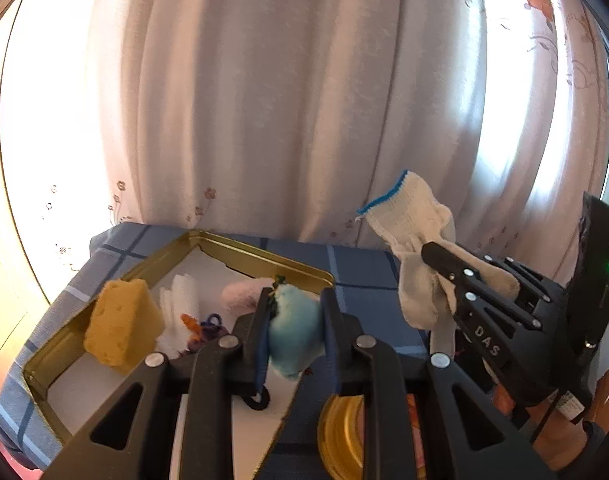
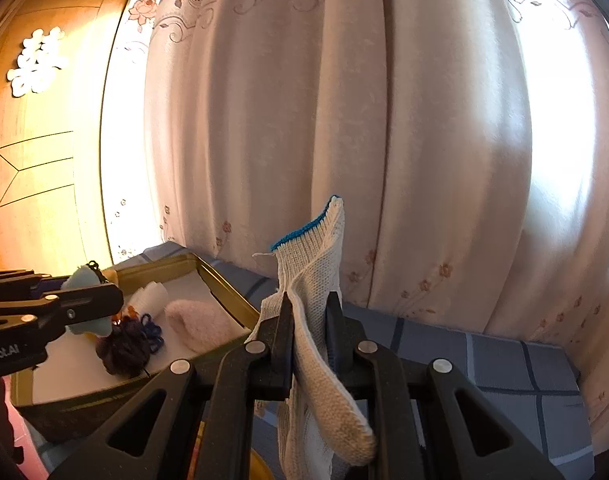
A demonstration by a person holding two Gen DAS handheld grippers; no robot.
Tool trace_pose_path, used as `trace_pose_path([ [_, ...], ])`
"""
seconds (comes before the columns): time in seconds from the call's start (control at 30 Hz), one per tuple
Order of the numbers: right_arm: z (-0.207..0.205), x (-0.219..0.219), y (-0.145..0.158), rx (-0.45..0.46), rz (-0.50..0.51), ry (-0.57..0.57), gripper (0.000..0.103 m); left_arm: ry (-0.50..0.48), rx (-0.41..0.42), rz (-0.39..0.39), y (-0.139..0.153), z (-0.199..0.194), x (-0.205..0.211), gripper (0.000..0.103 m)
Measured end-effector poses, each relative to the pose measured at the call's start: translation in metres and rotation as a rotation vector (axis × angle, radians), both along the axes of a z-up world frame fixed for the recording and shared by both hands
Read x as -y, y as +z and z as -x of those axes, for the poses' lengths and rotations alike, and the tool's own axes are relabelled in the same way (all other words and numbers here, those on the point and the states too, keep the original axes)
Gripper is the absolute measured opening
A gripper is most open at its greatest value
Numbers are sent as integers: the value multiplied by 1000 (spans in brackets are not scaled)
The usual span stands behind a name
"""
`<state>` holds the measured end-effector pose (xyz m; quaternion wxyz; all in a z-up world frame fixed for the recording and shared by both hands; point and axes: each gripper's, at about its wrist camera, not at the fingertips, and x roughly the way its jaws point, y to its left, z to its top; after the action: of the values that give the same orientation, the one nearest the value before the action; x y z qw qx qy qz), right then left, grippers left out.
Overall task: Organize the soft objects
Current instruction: 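Carry the mint plush with the left tool while the right tool carries the glove to the tin box, then open the left tool and right tool to drop plush and glove into the tin box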
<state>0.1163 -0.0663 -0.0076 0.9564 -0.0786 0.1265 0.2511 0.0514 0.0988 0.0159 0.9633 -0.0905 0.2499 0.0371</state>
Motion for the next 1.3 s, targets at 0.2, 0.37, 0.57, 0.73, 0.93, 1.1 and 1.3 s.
trace_pose_path([
  [0.2,8,-17,10,6,8,33,15,31,-1,2,0,-1,-14,21],
  [0.37,13,-34,14,10,26,60,15,52,-7,8,-1,0,-25,21],
  [0.57,15,-52,20,1,27,95,15,73,-16,17,-3,2,-39,21],
  [0.73,17,-68,22,-10,38,116,15,94,-33,19,-6,3,-48,21],
  [0.93,21,-92,18,-30,58,147,15,124,-49,26,-10,5,-60,21],
  [1.1,26,-106,16,-38,67,176,15,140,-55,33,-13,6,-69,21],
  [1.3,31,-121,12,-47,85,199,15,162,-66,40,-18,7,-79,21],
])
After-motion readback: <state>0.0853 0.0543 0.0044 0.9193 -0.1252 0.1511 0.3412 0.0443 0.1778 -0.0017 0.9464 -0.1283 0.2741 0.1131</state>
